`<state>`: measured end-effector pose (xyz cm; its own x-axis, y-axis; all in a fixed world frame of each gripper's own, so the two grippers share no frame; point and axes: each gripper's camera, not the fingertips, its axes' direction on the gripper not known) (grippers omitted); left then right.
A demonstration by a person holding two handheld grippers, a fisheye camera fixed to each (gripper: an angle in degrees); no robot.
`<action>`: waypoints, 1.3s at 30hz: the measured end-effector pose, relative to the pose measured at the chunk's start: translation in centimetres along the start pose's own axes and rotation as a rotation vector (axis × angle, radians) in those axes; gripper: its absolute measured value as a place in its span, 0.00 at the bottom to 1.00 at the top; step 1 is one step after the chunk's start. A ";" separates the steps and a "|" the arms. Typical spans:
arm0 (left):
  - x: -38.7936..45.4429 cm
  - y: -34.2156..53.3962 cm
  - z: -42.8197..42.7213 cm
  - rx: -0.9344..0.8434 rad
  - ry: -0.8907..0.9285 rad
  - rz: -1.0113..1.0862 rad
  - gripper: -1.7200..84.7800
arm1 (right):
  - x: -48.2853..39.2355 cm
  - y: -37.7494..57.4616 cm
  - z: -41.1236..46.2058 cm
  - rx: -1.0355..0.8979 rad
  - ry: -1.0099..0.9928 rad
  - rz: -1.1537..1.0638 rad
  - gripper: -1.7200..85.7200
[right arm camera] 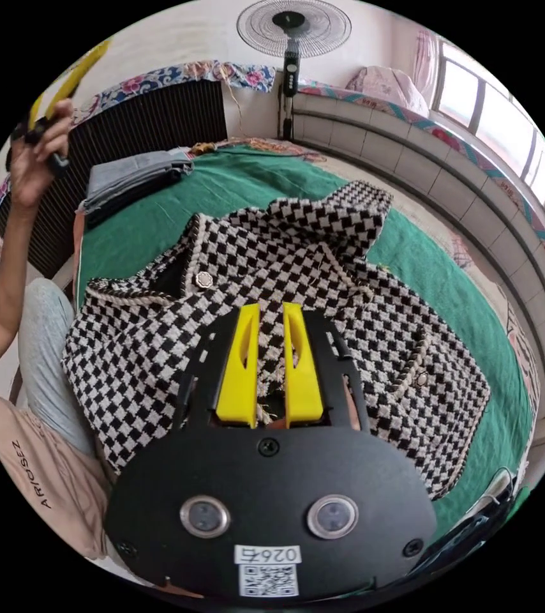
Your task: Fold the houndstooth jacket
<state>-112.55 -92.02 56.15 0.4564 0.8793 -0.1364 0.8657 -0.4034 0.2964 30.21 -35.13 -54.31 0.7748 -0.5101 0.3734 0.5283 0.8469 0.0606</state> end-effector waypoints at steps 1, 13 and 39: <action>-0.3 0.2 -0.6 0.013 0.021 -0.007 0.08 | 0.2 -0.3 0.7 -0.018 -0.004 0.009 0.11; -5.2 6.8 6.4 -0.371 0.080 -0.332 0.01 | -0.4 -2.1 3.9 -0.128 0.093 0.035 0.01; -0.5 14.1 29.8 -0.872 -0.099 -0.321 0.17 | -2.5 22.9 -9.9 0.065 0.002 0.072 0.03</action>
<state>-94.41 -105.71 32.21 0.2722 0.8740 -0.4026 0.5117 0.2228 0.8298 43.82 -15.90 -63.00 0.8106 -0.4482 0.3769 0.4480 0.8891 0.0938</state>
